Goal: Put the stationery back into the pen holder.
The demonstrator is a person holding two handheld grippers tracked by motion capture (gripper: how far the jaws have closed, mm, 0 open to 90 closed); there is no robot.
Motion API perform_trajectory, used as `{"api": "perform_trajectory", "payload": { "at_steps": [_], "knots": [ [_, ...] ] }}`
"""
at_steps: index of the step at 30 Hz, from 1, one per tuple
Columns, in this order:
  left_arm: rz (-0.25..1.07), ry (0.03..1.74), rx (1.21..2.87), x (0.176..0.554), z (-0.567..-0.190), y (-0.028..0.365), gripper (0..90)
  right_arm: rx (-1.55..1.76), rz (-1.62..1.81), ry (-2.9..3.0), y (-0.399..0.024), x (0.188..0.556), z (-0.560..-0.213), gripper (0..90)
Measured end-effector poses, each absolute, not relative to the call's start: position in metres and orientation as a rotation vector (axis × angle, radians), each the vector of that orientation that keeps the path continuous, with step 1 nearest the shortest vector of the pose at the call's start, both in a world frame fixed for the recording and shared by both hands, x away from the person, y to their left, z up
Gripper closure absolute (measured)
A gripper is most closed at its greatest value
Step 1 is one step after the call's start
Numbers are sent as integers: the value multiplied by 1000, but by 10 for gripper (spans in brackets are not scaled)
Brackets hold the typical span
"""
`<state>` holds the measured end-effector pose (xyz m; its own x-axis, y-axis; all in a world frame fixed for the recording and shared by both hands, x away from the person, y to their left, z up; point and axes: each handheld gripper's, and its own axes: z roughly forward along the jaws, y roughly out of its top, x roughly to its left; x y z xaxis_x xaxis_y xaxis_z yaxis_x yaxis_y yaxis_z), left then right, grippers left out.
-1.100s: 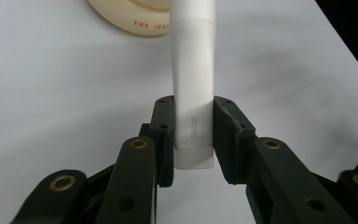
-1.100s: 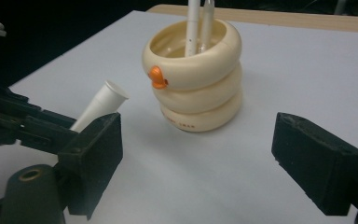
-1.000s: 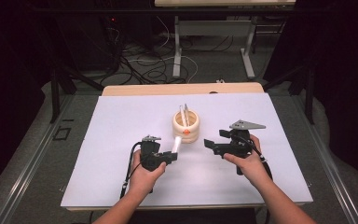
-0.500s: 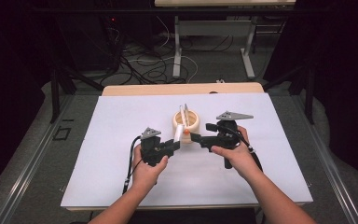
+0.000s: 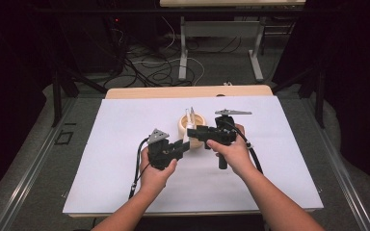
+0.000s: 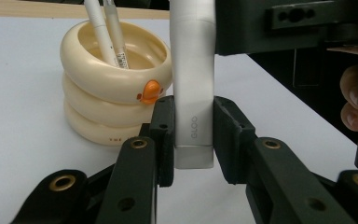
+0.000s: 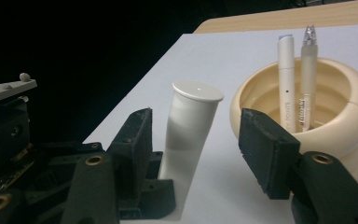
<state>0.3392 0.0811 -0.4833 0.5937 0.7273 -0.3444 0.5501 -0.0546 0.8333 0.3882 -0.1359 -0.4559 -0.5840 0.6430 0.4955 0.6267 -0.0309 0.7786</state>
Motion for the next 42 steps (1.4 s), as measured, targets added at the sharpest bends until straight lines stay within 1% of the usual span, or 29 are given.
{"api": "perform_trajectory", "payload": {
  "at_steps": [13,17,18,26,30,35,40,42],
  "knots": [
    [217,1048,1710,337,-482,85,711,1505,1750,2187,-114,400,-456,564],
    [227,1046,1705,337,-481,87,711,1526,1744,2184,-110,402,-454,643],
    [220,1052,1697,337,-481,87,711,1533,1739,2185,-109,403,-453,650],
    [196,1081,1659,342,-480,95,706,1573,1727,2217,-102,413,-447,661],
    [190,1107,1655,344,-481,99,671,1523,1669,2214,-98,420,-442,669],
    [193,1133,1646,347,-481,106,660,1492,1578,2189,-97,433,-438,669],
    [201,1165,1636,351,-482,113,615,1470,1515,2146,-99,447,-435,669],
    [211,1176,1634,353,-482,116,582,1462,1485,2123,-99,453,-434,669]
  ]
}}
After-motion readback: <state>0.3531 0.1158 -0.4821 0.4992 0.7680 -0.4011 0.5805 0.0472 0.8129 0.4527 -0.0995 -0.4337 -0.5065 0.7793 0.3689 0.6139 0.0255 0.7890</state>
